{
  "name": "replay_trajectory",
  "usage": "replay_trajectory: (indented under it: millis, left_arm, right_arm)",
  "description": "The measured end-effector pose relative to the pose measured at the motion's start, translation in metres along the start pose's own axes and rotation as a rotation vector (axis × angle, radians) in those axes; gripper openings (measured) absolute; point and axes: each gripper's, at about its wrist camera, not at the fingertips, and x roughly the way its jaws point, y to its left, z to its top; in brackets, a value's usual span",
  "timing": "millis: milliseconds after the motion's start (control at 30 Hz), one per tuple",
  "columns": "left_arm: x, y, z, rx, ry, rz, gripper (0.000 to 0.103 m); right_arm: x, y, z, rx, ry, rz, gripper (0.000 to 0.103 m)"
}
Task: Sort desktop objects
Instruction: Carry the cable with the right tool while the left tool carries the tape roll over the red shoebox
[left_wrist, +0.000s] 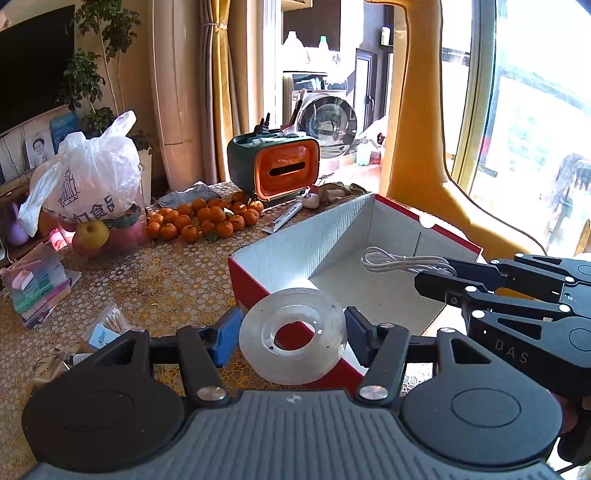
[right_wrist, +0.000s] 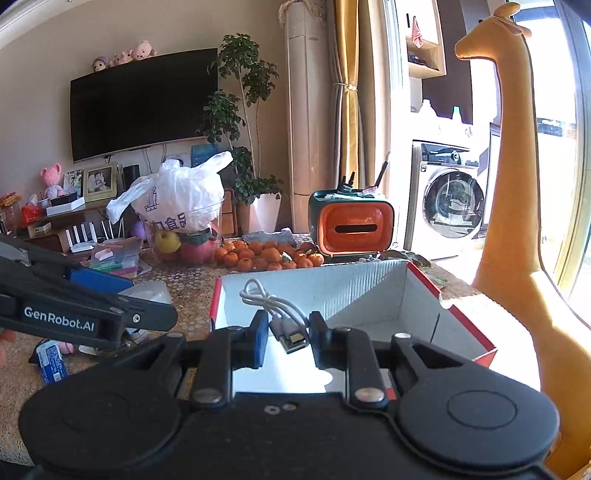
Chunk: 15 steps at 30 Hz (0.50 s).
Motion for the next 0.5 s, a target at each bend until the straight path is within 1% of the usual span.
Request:
replay_trajectory:
  millis: [133,300,500]
  left_arm:
    - [0.015,-0.012,0.006,0.024,0.002,-0.025,0.059]
    - [0.036,-0.023,0.011,0.046,0.023,-0.029,0.059]
    - [0.061,-0.032,0.016,0.067,0.063,-0.034,0.059]
  right_arm:
    - [0.010,-0.014,-0.001,0.008,0.015,-0.020,0.022]
    - [0.021,-0.030,-0.005,0.008,0.039,-0.043,0.022]
    - [0.031,-0.045,-0.006,0.005,0.076,-0.046,0.022]
